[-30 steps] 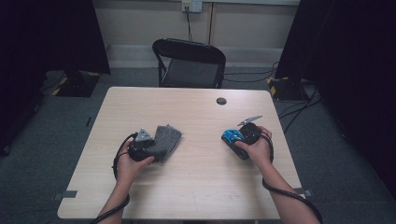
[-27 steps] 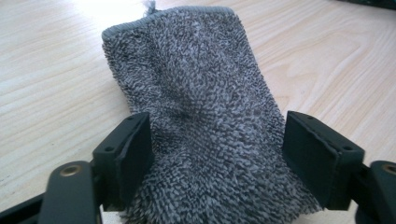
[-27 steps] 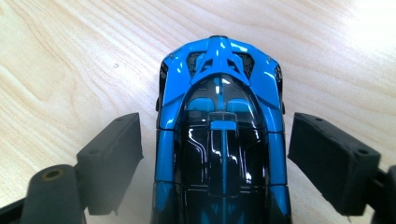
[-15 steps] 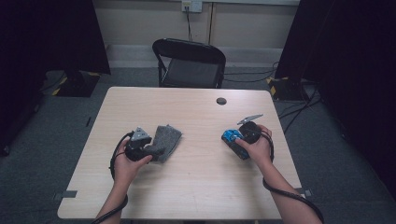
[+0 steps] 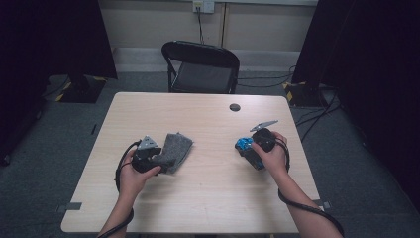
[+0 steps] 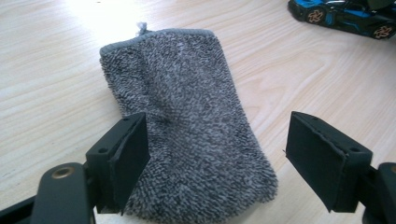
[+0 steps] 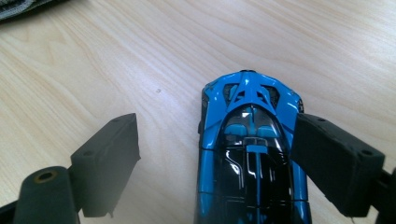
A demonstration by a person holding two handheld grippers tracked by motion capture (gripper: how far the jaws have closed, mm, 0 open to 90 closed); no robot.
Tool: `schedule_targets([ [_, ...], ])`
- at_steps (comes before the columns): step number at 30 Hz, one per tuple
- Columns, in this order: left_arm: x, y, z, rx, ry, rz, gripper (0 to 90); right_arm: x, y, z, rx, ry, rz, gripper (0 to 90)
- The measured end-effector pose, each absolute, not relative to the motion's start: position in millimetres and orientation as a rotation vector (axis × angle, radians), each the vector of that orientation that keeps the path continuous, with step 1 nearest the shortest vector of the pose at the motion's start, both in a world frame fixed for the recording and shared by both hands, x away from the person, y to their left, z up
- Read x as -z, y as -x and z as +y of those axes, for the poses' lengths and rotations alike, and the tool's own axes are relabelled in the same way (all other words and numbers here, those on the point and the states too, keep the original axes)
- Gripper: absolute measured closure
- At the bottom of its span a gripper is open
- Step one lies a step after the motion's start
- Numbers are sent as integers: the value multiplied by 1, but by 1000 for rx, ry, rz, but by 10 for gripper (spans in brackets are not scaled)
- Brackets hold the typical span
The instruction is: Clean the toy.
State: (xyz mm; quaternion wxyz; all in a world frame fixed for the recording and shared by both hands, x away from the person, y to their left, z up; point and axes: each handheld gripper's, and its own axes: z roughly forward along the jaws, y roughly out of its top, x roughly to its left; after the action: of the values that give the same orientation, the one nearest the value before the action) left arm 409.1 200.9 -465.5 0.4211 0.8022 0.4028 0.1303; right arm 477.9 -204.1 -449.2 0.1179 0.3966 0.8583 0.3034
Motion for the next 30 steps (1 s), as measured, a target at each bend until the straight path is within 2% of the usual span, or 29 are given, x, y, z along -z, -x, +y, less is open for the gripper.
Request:
schedule_targets([
  [13, 456, -405, 191, -266, -2017, 969, 164, 440, -466, -194, -970, -1109, 2534, 151],
  [30, 451, -396, 171, -184, -2019, 922, 164, 436, -447, -189, -993, -1033, 2560, 150],
])
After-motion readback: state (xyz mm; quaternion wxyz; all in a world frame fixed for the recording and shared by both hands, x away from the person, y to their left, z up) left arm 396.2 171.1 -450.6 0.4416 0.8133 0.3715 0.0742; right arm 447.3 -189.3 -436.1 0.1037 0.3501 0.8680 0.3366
